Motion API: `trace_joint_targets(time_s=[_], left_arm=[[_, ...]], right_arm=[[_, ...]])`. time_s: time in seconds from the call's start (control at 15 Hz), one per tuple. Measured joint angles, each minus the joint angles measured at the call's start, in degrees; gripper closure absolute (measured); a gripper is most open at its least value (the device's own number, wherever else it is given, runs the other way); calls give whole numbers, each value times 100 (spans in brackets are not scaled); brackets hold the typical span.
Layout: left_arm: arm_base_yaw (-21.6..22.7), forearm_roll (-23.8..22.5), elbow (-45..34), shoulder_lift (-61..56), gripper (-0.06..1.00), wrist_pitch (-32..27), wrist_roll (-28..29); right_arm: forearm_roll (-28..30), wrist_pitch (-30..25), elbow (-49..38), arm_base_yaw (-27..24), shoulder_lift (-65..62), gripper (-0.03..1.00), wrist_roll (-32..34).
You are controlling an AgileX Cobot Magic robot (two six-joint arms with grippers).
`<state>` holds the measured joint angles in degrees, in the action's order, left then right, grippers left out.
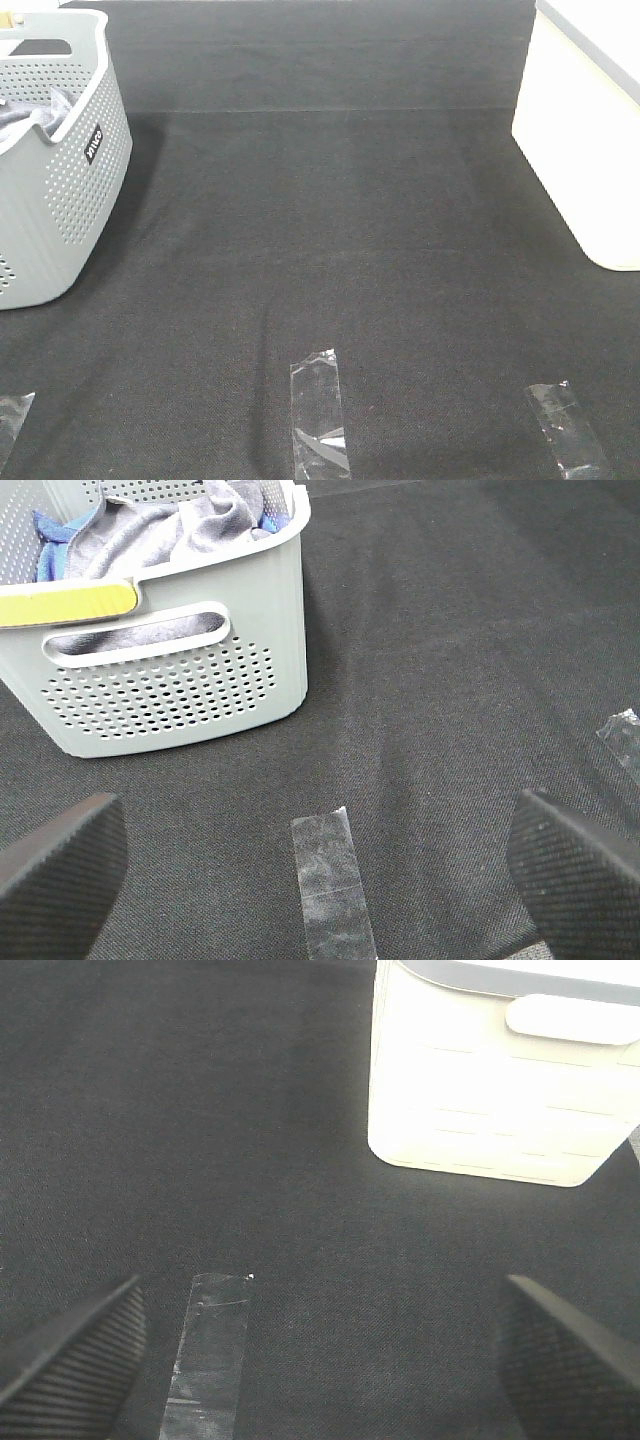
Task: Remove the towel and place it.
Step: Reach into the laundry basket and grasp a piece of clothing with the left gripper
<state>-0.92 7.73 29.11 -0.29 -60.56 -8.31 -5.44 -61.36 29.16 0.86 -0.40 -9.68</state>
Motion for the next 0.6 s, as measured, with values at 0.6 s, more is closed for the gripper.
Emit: trace_joint_targets(time_s=[0.6], left_arm=[[0,0,0,0,-4,0,0]], right_arm=[[0,0,0,0,0,10,0]])
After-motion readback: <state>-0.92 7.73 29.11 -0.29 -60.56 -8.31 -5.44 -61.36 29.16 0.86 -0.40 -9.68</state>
